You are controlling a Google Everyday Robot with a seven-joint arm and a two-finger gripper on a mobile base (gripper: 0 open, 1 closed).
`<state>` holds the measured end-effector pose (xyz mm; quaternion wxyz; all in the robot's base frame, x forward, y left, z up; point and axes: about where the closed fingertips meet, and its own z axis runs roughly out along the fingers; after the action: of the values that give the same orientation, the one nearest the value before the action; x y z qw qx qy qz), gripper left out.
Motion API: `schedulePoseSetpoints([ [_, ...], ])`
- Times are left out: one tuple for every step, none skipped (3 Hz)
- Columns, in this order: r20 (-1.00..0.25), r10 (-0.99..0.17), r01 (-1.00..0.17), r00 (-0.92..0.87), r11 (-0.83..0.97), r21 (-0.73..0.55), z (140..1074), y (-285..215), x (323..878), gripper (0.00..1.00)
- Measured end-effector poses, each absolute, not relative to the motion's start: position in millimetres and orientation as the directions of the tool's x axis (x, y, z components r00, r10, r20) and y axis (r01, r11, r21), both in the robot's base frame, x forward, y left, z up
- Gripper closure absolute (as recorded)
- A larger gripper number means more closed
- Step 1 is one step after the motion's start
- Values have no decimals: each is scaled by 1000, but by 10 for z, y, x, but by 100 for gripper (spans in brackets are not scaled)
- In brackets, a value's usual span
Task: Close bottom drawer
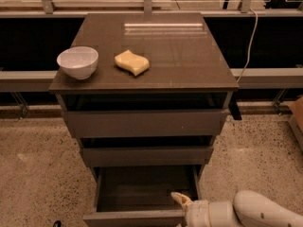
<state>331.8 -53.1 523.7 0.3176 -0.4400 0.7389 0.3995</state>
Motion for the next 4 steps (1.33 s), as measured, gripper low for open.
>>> schedulePoseSetpoints([
  [-853, -379, -932, -357, 211, 296, 4784, -340, 3447, 0],
  [-883, -343, -947, -320, 153, 284, 4185, -232, 3473, 0],
  [-913, -276, -953, -301, 124, 277, 3663, -144, 3430, 0],
  [-915, -241, -946, -323, 117, 303, 3492, -42, 3352, 0],
])
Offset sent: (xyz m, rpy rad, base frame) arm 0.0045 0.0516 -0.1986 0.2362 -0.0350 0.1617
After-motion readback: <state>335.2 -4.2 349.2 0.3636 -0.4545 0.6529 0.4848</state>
